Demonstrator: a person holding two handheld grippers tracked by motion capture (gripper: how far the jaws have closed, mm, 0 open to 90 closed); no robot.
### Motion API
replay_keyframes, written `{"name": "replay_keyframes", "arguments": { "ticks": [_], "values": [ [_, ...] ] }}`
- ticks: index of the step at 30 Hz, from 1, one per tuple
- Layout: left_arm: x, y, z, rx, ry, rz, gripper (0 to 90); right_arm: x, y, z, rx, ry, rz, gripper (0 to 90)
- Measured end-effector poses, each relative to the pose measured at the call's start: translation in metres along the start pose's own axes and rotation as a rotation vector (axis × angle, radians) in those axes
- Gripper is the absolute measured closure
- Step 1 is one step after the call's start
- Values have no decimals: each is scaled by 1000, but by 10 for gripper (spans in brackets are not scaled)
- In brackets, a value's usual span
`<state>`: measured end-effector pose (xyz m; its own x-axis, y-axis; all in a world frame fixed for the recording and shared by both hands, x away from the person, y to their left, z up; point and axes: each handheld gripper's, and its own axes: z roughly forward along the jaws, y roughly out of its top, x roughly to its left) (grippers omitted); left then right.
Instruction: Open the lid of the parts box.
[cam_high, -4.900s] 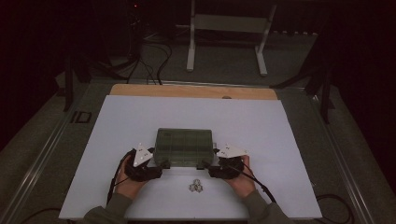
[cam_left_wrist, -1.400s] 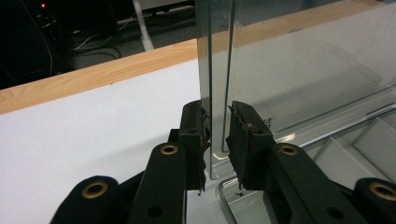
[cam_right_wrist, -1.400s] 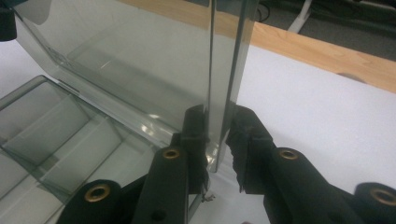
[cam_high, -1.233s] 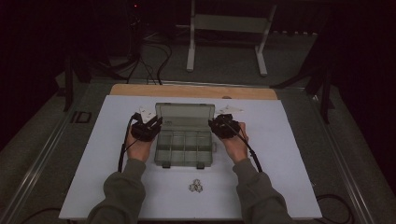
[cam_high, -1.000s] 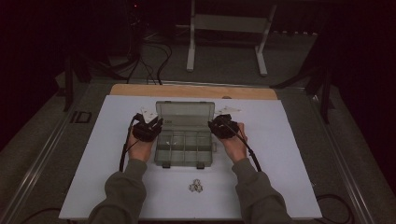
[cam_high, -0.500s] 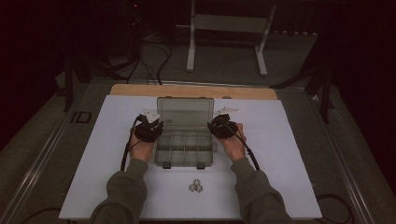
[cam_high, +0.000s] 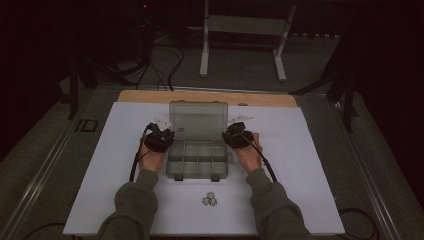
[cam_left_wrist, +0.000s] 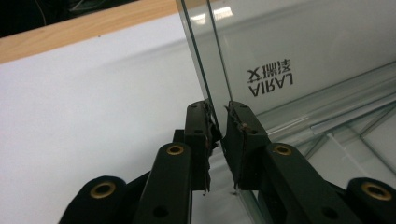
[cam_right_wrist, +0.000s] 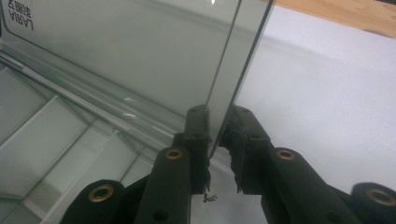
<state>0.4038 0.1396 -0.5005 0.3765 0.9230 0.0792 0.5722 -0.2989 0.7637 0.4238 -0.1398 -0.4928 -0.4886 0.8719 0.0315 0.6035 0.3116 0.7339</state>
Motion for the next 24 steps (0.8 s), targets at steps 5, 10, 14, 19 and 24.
{"name": "replay_keyframes", "arguments": {
  "ticks": [5,10,14,19,24],
  "values": [
    [-1,0,2,2,1,-4,794,-1,-1,1,5,-6,6,776],
    [-2,0,3,3,4,-7,792,-3,0,1,3,-3,12,775],
    [-2,1,3,3,7,-9,788,-3,1,1,-1,-3,10,775],
    [-2,1,3,3,11,-17,782,-4,3,3,-1,-6,6,776],
    [-2,1,3,2,4,-16,764,-3,3,3,-5,-7,6,769]
  ]
}}
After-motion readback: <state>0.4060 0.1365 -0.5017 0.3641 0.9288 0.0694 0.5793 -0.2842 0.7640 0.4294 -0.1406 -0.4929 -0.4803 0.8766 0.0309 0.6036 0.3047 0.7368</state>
